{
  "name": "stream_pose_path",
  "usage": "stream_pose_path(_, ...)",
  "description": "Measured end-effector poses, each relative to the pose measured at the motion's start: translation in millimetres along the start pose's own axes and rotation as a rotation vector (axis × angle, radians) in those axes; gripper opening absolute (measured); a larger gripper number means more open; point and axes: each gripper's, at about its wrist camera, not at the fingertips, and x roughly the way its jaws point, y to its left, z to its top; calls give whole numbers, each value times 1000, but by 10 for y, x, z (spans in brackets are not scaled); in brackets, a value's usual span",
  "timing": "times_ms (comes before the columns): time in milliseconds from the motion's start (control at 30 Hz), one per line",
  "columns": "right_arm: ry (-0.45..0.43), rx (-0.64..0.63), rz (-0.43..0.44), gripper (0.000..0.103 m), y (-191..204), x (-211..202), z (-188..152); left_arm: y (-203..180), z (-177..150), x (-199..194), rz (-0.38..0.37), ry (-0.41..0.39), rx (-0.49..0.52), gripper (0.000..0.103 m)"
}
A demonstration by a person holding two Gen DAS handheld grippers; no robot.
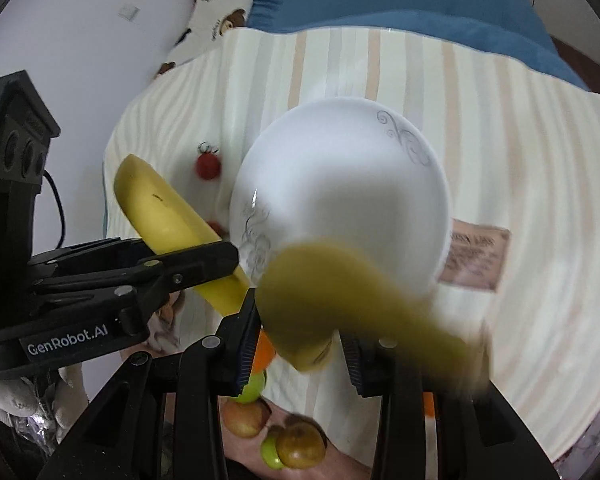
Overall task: Organize fruits
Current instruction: 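Carry both bananas onto the white plate and open both tools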
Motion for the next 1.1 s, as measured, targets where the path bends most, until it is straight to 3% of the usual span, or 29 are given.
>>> stream_pose_path(300, 22, 40, -44, 38, -131, 302, 428, -72, 363, 297, 6, 54, 19, 35)
stream_pose_path(867, -37, 33, -116, 40, -233, 452, 440, 22, 404, 526, 11, 137, -43, 36)
stream_pose_path(900, -42, 34, -111, 42, -202, 429, 410, 13, 411, 511, 20, 137, -50, 36)
stream_pose_path(1000, -60, 60, -110, 71, -244, 316, 367, -31, 435, 403, 51, 110, -39, 38)
stream_pose_path(1033, -66, 66, -102, 77, -250, 276, 356, -28, 432, 365, 58, 102, -37, 39)
stream_pose_path(1100, -75, 75, -107, 77, -278, 213, 324, -38, 424, 300, 69, 86, -28, 53)
